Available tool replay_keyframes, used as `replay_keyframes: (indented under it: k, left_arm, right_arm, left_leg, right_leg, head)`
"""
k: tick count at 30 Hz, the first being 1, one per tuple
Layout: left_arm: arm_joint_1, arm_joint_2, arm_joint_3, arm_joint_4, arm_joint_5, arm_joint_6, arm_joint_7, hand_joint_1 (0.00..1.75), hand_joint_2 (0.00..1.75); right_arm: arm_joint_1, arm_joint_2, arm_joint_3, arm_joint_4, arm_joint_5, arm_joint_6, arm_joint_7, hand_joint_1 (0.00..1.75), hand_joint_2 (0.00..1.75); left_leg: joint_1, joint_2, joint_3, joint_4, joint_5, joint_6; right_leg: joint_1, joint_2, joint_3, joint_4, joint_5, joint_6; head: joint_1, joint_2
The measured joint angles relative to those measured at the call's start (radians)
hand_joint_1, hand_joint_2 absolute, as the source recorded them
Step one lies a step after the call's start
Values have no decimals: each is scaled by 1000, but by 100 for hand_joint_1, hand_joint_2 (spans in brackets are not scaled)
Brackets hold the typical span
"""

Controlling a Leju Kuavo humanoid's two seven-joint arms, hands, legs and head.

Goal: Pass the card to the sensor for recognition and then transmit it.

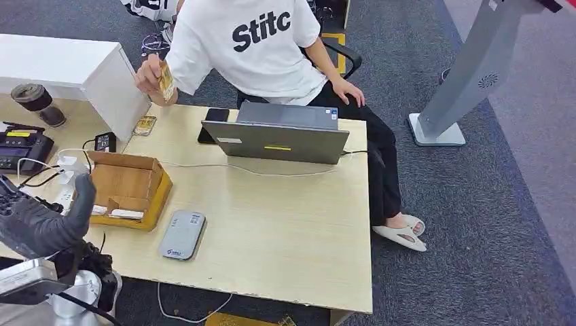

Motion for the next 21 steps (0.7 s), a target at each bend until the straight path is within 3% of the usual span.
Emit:
replay_keyframes:
  k: [8, 14, 21]
  left_arm:
    - [3, -5, 0, -7, -37, 4, 11, 0, 175]
    - [-40, 7, -38, 34, -245, -118, 236, 0, 175]
    - [-96, 22, -61, 107, -352, -140, 329, 0, 175]
  right_arm:
    - [0, 0, 0, 0, 0, 2, 3, 0, 175]
    - [-1, -1, 9, 0, 3, 42, 26, 0, 175]
    - [-2, -4, 17, 0, 16, 79, 32, 0, 175]
  left_leg:
    - [0, 0, 0, 0, 0, 0]
    - [0, 0, 0, 0, 0, 0]
    - [0, 0, 0, 0, 0, 0]
  right_leg:
    - [0, 0, 0, 0, 0, 0]
    - [0, 0, -1, 0, 0, 0]
    - [0, 0, -1, 0, 0, 0]
  head:
    - [0, 0]
    - [0, 0]
    - [0, 0]
